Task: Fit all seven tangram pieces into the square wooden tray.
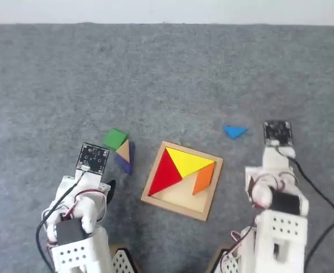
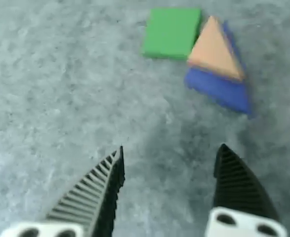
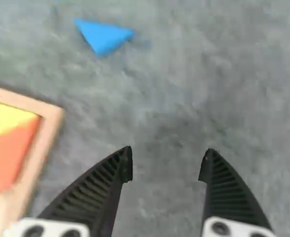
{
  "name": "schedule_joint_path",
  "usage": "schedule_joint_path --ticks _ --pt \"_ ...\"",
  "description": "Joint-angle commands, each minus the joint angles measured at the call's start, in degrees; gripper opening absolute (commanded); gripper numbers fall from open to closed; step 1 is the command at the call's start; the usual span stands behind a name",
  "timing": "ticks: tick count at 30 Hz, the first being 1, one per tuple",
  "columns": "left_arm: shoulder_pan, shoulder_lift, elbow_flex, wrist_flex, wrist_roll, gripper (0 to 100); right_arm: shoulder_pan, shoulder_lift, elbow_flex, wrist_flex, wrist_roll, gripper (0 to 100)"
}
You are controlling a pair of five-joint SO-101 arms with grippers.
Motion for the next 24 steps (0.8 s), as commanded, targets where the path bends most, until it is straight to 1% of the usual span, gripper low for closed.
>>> schedule_joint_path --ticks 1,3,5,8,10,12,14,18,21,24 --pt "-1.0 -0.3 -0.7 -5.3 -9.6 28 4.5 -6.7 3.3 0.6 1.9 22.0" --pt "-1.1 -0.1 -2.5 -7.4 -9.3 28 6.2 -9.6 5.6 0.8 2.7 22.0" --pt "-1.1 0.2 -6.6 -7.1 -8.5 28 7.3 -12.4 7.9 0.8 3.3 22.0" --pt "-0.5 1.6 -15.4 -2.7 -8.5 28 7.5 -16.5 11.0 0.9 3.2 22.0" --pt "0.6 5.9 -21.6 -0.1 -8.5 28 7.5 -19.2 12.8 0.9 3.1 22.0" --pt "1.5 13.3 -27.5 1.8 -8.4 28 7.6 -21.6 14.4 1.1 3.1 22.0" --pt "2.9 23.6 -33.5 3.7 -7.7 28 7.6 -24.0 15.3 3.3 3.1 22.0" --pt "8.0 44.9 -45.0 6.6 -2.9 28 7.6 -29.1 15.6 9.0 3.3 22.0" --pt "12.1 57.7 -51.1 4.2 1.5 28 7.6 -33.7 17.6 11.4 3.4 22.0" --pt "14.7 68.7 -55.3 -0.4 5.3 28 8.0 -35.8 18.0 12.2 3.4 22.0"
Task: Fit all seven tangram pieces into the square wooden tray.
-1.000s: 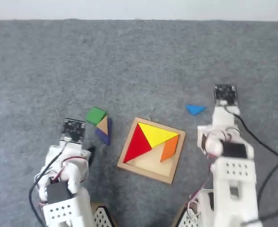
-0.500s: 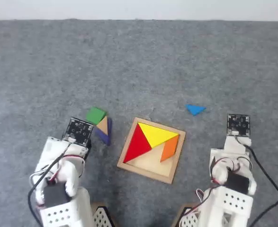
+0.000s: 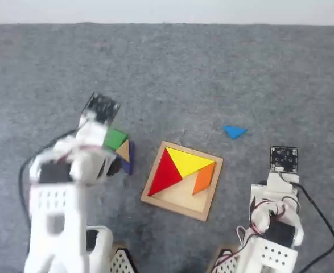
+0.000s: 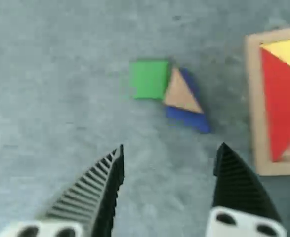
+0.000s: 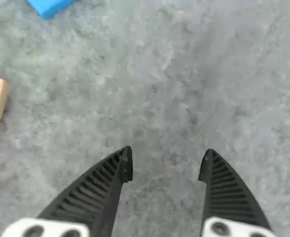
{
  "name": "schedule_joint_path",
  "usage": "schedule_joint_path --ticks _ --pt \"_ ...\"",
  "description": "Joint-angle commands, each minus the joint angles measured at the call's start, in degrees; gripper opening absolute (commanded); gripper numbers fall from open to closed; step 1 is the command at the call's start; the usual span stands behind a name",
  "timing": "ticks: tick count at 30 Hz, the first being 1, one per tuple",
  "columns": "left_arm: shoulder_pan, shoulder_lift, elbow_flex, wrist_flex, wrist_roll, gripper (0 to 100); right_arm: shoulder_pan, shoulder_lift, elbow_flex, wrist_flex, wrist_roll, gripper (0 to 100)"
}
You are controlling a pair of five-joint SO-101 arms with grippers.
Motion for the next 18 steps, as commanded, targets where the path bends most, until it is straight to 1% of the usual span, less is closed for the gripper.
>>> schedule_joint_path --ticks 1,5,9,12,18 --pt "3.9 18.2 -8.8 -6.8 6.6 28 1.7 -1.5 0.9 0.5 0.5 22.0" --pt "4.4 28.6 -11.3 -10.5 11.4 28 4.5 -1.2 0.9 0.7 0.5 22.0" --pt "7.3 34.1 -11.5 -12.7 15.7 28 5.7 -1.1 0.9 0.8 0.5 22.0" --pt "8.8 36.7 -11.2 -12.8 17.7 28 5.7 -1.1 0.9 0.8 0.5 22.0" --pt "8.4 42.3 -12.7 -14.4 18.8 26 5.7 -0.7 0.9 0.8 0.5 22.0"
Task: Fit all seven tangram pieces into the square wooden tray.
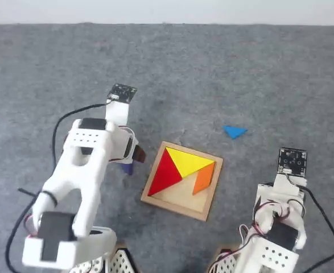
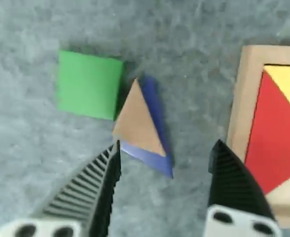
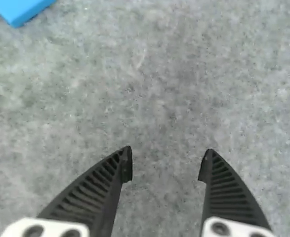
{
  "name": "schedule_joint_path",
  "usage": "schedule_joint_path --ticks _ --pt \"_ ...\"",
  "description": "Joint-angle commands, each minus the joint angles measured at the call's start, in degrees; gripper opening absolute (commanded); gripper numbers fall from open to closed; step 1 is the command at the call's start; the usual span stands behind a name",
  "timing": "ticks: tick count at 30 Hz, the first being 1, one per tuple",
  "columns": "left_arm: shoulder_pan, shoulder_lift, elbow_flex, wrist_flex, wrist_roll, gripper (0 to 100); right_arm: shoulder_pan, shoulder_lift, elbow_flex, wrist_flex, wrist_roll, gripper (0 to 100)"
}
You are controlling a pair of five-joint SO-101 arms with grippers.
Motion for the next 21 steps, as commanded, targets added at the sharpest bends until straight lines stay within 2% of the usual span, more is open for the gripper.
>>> schedule_joint_path --ticks 1,11,19,21 --pt "0.4 2.5 -3.8 -1.9 2.1 26 0.7 -0.2 0.9 0.7 0.5 22.0" --pt "-2.7 12.6 -11.9 -2.1 2.4 26 0.7 -0.1 0.9 0.7 0.5 22.0" --pt "-2.5 15.5 -12.3 -1.8 1.4 25 0.7 -0.1 0.9 0.7 0.5 22.0" --pt "-2.4 15.7 -12.3 -1.8 1.2 22 0.7 -0.1 0.9 0.7 0.5 22.0"
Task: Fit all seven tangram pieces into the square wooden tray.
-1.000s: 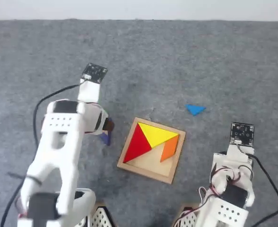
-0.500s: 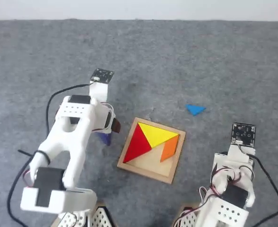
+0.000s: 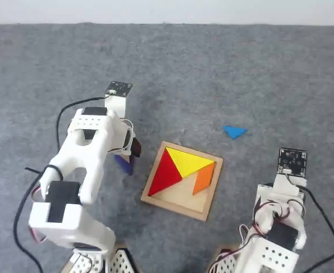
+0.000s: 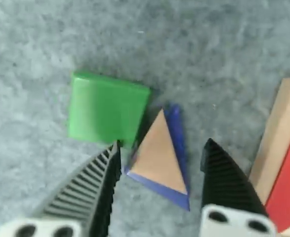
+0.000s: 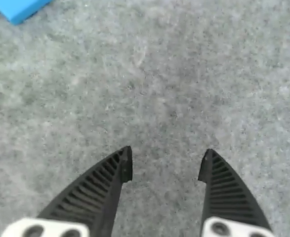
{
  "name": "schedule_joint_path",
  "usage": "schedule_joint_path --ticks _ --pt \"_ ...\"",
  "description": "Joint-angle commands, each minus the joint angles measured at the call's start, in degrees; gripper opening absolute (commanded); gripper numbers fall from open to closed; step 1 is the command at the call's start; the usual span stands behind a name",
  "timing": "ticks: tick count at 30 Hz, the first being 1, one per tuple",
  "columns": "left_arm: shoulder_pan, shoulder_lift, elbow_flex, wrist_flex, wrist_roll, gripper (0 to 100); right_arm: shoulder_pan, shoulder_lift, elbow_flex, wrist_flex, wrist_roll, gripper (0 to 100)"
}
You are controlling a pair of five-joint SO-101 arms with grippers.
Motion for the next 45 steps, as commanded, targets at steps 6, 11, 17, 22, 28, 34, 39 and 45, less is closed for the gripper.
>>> schedule_joint_path --ticks 6,11,17,22,28,34,39,45 --pt "0.2 0.1 -2.1 -0.5 -0.5 17 0.7 -0.1 0.9 0.2 0.5 22.0" --pt "0.2 -0.4 -2.3 0.4 -0.6 12 0.6 -0.1 0.9 0.2 0.5 22.0" --pt "0.1 -0.4 -4.4 3.9 -1.5 11 0.5 -0.2 0.9 0.2 0.5 22.0" --pt "0.2 -0.5 -10.8 10.4 -1.8 11 0.5 -0.2 0.9 0.1 0.5 22.0" --pt "3.5 -3.2 -13.8 16.6 -2.5 10 0.5 -0.2 0.9 0.0 0.5 22.0" --pt "17.7 -21.3 -3.6 17.8 3.0 10 0.5 -0.2 0.9 0.0 0.5 22.0" --pt "22.2 -21.7 0.8 12.8 4.0 9 0.5 -0.2 0.9 0.1 0.5 22.0" --pt "34.9 -13.6 0.7 8.6 6.2 9 0.5 -0.2 0.9 0.0 0.4 22.0"
